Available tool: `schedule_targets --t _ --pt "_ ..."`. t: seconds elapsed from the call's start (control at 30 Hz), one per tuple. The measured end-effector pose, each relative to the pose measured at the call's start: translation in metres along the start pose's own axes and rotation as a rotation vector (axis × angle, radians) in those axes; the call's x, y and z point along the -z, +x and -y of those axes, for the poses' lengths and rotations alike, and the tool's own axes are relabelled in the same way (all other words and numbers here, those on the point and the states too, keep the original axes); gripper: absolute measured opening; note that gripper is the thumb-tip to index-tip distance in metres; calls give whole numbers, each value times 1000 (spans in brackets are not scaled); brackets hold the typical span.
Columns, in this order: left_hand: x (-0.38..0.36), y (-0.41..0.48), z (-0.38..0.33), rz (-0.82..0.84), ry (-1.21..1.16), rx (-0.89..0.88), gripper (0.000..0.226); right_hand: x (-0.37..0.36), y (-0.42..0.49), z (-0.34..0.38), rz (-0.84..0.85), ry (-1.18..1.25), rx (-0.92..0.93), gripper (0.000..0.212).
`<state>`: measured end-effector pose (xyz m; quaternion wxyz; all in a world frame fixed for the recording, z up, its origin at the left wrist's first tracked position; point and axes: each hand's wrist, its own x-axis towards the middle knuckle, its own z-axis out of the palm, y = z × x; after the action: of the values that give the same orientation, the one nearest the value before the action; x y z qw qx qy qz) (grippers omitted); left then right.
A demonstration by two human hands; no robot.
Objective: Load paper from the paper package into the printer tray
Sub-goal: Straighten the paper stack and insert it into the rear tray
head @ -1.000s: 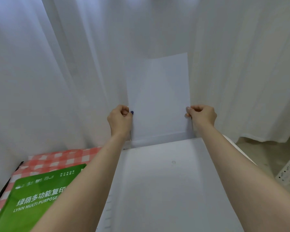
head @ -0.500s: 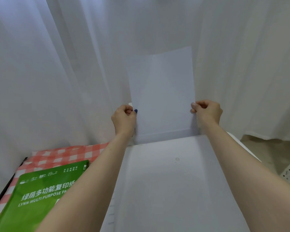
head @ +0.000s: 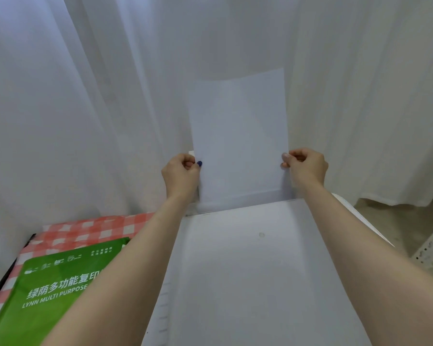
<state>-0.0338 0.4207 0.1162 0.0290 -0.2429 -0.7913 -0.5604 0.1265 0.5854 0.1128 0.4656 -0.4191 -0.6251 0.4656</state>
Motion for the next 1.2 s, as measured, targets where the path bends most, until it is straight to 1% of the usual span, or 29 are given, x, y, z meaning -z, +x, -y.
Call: schedule_targets --t 0.1,0.23,0.33,0.47,0.63,0.7,0.8,0.93,1.03,1.1,1.2 --pt "2 1 -1 14 31 -18 5 -2 0 2 -8 17 0 6" --pt "0 1 0 9 13 0 4 -2 3 1 4 25 9 6" --pt "-3 -2 1 25 32 -23 4 1 5 -5 28 -26 -23 4" --pt "-7 -2 -5 60 40 -66 5 7 7 -19 20 -62 -56 5" --pt "-8 -4 -4 69 8 -61 5 6 8 -20 -48 -47 -1 7" --pt "-7 -3 -6 56 14 -63 5 5 8 -16 -52 -40 15 8" --pt "-4 -5 -2 51 62 -59 4 3 6 -15 -26 -51 19 7" --pt "2 -15 12 88 118 -75 3 3 4 -20 57 -141 0 2" --pt "4 -17 15 103 124 -75 4 5 2 -21 60 -180 -13 12" --pt "3 -17 15 97 111 -74 3 6 1 -21 62 -201 -23 14" --pt "3 -16 16 75 96 -74 11 7 -2 -20 70 -234 -38 15"
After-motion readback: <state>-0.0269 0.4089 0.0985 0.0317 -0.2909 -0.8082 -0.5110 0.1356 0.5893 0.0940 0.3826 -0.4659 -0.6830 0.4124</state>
